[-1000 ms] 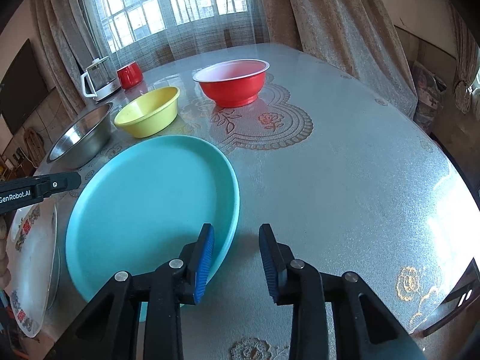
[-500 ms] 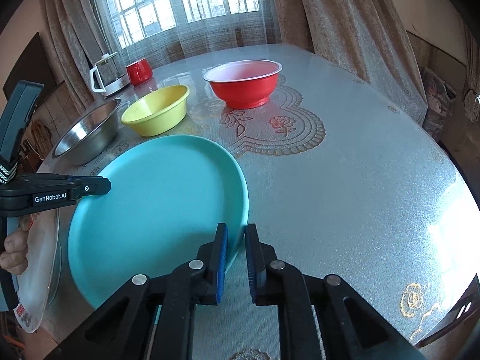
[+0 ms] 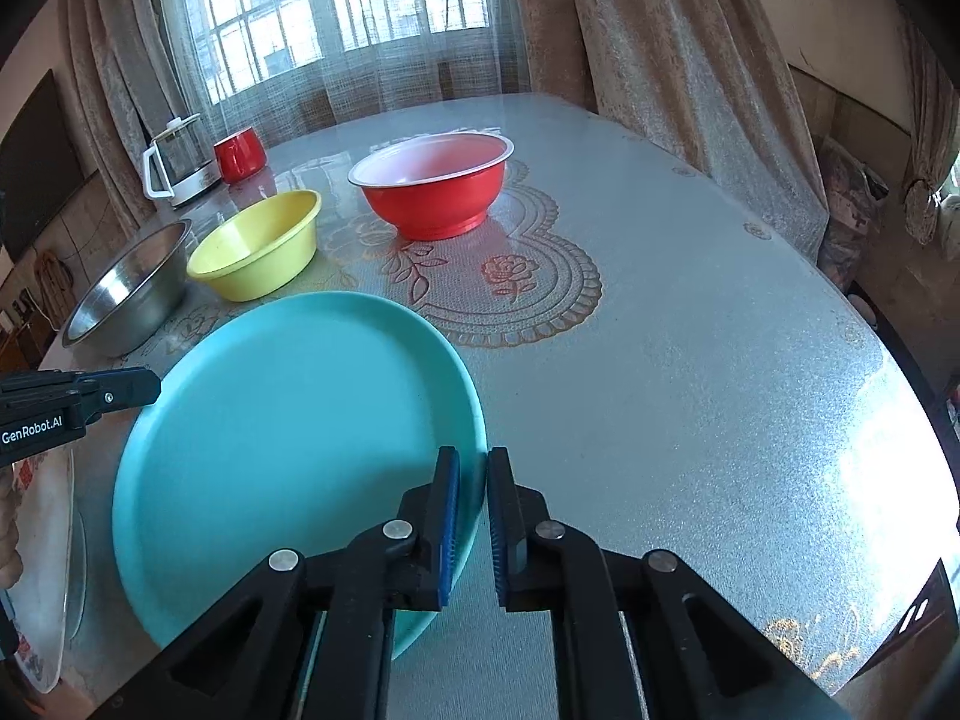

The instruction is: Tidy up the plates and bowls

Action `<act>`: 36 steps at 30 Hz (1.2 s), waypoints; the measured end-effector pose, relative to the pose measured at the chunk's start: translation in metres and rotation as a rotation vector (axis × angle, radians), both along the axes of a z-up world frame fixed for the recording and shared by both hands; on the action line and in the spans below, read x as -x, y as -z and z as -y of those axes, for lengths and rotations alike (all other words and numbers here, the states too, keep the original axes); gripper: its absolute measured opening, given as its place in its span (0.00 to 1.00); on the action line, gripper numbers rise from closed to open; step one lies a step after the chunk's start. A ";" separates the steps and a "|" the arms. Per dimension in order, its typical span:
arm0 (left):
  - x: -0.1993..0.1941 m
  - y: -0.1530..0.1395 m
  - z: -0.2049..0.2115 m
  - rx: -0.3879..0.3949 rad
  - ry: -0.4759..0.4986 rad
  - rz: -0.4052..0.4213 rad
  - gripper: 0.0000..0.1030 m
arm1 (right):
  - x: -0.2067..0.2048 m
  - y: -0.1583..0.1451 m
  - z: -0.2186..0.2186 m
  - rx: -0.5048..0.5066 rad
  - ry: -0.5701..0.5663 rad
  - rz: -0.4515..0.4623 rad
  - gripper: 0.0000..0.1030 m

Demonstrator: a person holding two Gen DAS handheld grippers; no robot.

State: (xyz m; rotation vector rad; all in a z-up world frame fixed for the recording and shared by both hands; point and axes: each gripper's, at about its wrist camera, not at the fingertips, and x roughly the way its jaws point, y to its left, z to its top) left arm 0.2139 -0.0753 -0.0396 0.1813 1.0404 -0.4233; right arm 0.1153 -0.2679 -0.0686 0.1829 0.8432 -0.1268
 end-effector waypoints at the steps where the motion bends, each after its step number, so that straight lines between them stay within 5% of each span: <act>1: 0.000 0.002 -0.001 -0.003 -0.004 -0.006 0.05 | -0.002 0.000 0.001 -0.003 0.004 -0.002 0.08; 11: 0.004 0.014 0.012 0.003 0.010 -0.035 0.05 | -0.019 -0.001 0.008 -0.023 0.031 -0.005 0.08; 19: 0.016 0.009 0.021 -0.002 0.003 0.020 0.05 | -0.016 0.000 0.009 -0.029 0.039 -0.007 0.08; 36: 0.072 -0.025 -0.007 0.082 -0.112 0.108 0.06 | 0.017 -0.017 0.013 -0.049 0.050 0.037 0.28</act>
